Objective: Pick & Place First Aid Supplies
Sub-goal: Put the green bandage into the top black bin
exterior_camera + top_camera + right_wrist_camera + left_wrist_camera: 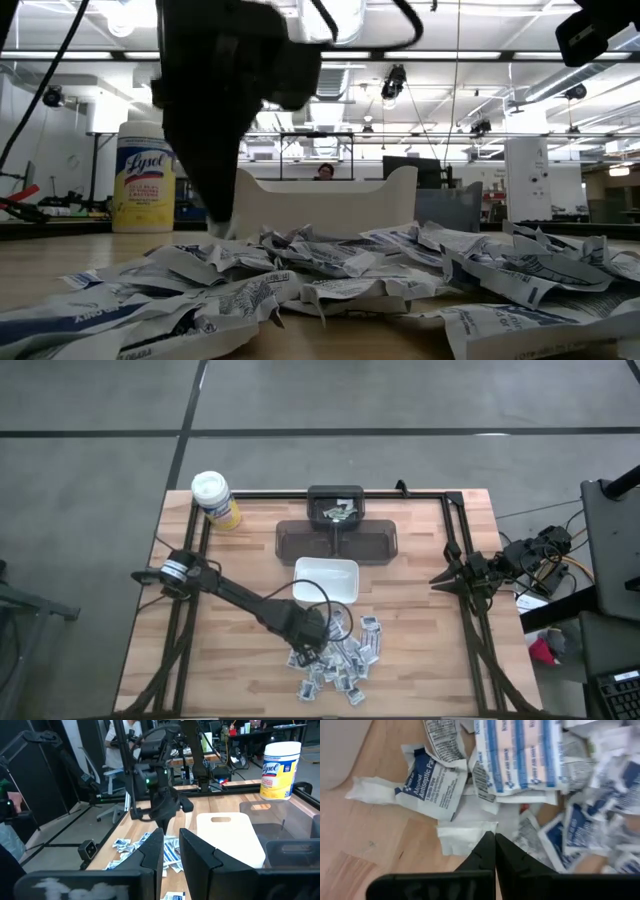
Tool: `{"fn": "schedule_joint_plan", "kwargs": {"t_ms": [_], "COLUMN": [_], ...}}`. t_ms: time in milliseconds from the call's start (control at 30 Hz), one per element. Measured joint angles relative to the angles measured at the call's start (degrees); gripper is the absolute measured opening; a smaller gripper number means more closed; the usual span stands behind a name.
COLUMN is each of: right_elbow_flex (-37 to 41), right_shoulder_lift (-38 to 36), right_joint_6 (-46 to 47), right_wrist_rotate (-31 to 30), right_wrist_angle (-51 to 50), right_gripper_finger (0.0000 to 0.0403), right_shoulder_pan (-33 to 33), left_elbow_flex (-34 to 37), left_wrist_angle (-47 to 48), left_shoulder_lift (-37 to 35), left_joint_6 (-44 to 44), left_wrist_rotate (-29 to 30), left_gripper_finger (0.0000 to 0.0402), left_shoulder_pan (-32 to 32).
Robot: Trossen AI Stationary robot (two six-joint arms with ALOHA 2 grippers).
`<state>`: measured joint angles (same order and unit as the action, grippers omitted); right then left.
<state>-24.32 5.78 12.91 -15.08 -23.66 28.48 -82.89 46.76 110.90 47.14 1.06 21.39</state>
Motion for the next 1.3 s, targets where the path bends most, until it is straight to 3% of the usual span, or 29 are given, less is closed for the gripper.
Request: {"fn": "schedule_joint_plan", "kwargs": {"t_ms": [233, 300, 367, 600, 800, 1067, 1300], "right_elbow_flex": [0.00, 0.00, 0.00, 0.00, 0.00, 0.00, 0.00], "right_shoulder_lift": [0.00, -0.01, -0.02, 0.01, -0.02, -0.02, -0.04], "right_joint_6": [-0.02, -0.01, -0.02, -0.02, -0.02, -0.03, -0.02], "right_wrist_rotate": [-0.01, 0.00, -0.01, -0.01, -0.01, -0.01, -0.01], "right_wrist_angle": [-0.02, -0.04, -0.02, -0.07, -0.08, -0.07, -0.03], "right_gripper_finger": [0.0059, 0.0059, 0.0059, 0.0059, 0.0059, 0.0059, 0.0059], "right_shoulder_pan": [-0.01, 0.01, 0.00, -0.01, 0.01, 0.01, 0.01], "left_elbow_flex": [-1.95, -2.55, -3.48, -5.89, -8.27, -8.62, -8.62], "left_wrist_angle": [2.87, 2.65, 2.52, -0.87, -5.23, -18.79, -22.93], "left_shoulder_lift": [-7.21, -9.90, -12.40, -19.77, -22.89, -22.85, -22.09], "left_joint_6": [-5.18, -5.30, -5.31, -8.61, -20.18, -42.26, -48.24], "left_wrist_rotate": [-8.53, -8.56, -5.32, 17.43, 30.70, 32.94, 30.71], "left_gripper_finger": [0.0000, 0.0000, 0.0000, 0.0000, 0.0000, 0.0000, 0.0000], "left_shoulder_pan": [0.01, 0.07, 0.08, -1.51, -6.16, -19.28, -33.07]}}
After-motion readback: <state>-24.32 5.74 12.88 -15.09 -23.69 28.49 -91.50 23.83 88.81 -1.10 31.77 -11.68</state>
